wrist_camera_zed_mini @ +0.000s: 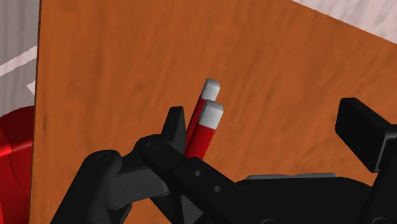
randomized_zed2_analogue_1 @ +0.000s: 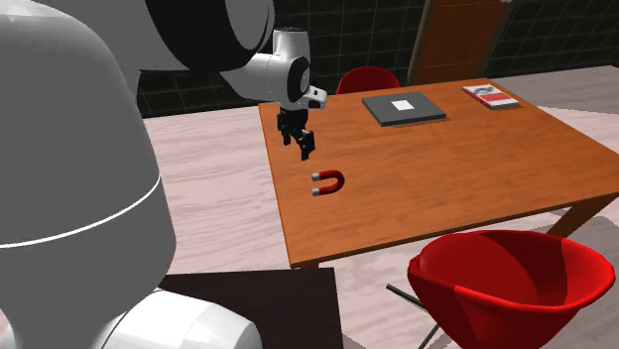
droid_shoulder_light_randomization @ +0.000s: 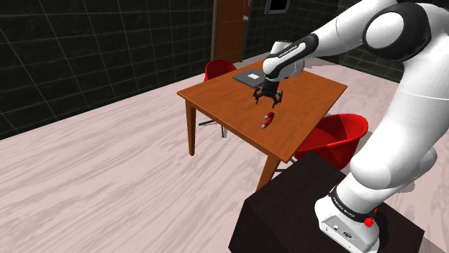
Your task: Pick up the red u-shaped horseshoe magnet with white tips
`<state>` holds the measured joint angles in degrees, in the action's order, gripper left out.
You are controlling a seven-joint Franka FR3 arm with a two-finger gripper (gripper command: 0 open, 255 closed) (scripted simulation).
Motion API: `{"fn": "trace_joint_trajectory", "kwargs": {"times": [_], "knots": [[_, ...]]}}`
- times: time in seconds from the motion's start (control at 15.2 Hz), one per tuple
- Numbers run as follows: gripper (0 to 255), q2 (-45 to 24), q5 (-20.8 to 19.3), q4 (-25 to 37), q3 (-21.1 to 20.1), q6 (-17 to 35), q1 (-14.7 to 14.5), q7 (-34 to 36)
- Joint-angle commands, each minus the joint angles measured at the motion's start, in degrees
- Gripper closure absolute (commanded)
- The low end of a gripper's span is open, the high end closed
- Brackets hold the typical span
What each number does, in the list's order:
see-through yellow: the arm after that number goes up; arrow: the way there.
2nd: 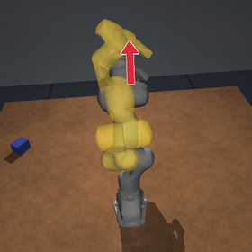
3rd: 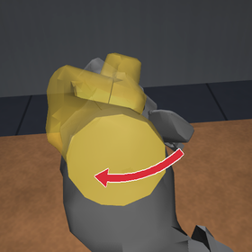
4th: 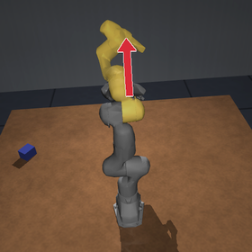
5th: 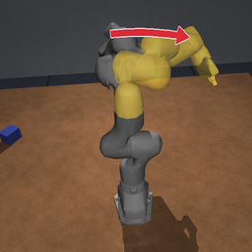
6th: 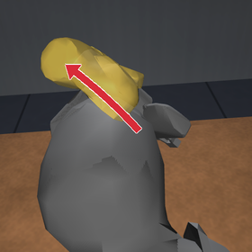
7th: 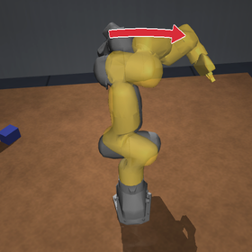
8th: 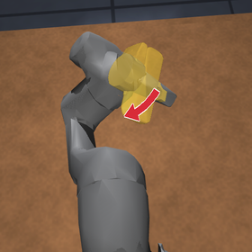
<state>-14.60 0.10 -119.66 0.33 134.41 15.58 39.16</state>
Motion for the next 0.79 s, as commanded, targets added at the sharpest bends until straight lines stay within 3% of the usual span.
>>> {"fn": "trace_joint_trajectory", "kwargs": {"times": [0.0,0.73], "knots": [[0,-3.21,0.52,1.87,1.0,1.28,0.68,2.22],[0,-19.04,5.11,12.41,5.1,5.94,4.73,10.8]]}}
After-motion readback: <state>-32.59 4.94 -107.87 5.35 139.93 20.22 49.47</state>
